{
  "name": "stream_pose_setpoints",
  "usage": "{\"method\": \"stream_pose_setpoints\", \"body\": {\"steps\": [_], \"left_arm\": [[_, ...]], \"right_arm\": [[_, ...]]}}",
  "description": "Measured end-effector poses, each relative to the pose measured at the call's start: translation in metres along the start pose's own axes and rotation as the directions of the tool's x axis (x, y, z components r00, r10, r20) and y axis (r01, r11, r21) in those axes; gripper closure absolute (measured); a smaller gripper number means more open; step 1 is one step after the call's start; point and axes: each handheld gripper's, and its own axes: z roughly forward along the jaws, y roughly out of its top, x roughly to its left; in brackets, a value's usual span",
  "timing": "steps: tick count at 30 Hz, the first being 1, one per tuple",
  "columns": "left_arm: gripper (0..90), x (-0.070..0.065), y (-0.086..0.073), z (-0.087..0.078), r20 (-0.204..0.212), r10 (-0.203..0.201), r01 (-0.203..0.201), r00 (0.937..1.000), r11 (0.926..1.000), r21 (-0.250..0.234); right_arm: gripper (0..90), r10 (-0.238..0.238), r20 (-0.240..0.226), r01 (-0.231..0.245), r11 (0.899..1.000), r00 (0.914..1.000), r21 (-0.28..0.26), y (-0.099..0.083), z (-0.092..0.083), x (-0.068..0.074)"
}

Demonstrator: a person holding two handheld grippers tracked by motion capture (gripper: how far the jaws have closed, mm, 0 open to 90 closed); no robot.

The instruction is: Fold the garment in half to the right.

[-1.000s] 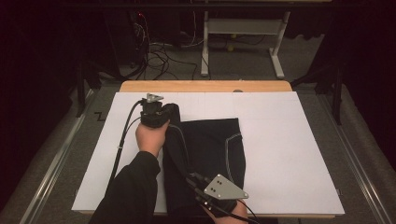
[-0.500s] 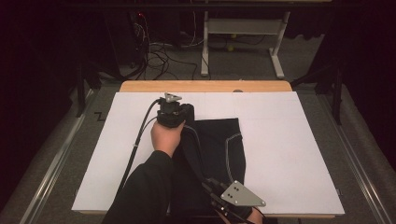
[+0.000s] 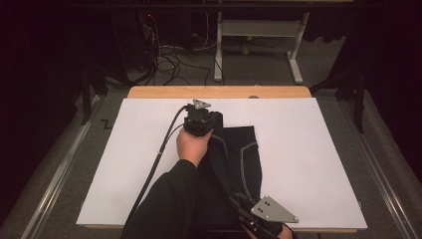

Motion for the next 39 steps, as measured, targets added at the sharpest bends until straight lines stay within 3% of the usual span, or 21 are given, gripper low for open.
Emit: {"method": "stream_pose_setpoints", "body": {"steps": [9,23,25,28,34,39], "left_arm": [[76.7,-0.012,-0.006,0.02,0.01,0.008,-0.009,0.9999,0.9992,0.039],[74.9,-0.025,-0.007,0.035,0.044,0.015,-0.016,0.9989,0.9996,0.025],[71.2,-0.028,-0.006,0.036,0.057,0.023,-0.023,0.9981,0.9996,0.014],[57.8,-0.031,-0.005,0.035,0.073,0.045,-0.046,0.9963,0.999,0.0],[43.2,-0.03,-0.003,0.026,0.088,0.051,-0.049,0.9948,0.9984,-0.028],[37.3,-0.023,-0.006,0.019,0.119,0.048,-0.045,0.9918,0.9987,-0.025]], "right_arm": [[72.4,0.005,0.013,-0.006,0.999,0.9999,0.052,-0.01,-0.003,-0.005],[70.3,0.023,0.036,-0.026,0.997,0.9991,0.073,-0.015,-0.012,-0.012],[68.0,0.018,0.042,-0.021,0.997,0.999,0.075,-0.016,-0.014,-0.013],[58.3,-0.022,0.07,0.017,0.998,0.9973,0.063,-0.015,-0.018,-0.01],[53.5,0.01,0.078,-0.01,1.0,0.9969,0.004,-0.011,-0.024,-0.015],[53.3,0.017,0.077,-0.018,1.0,0.9969,0.007,-0.011,-0.023,-0.017]]}}
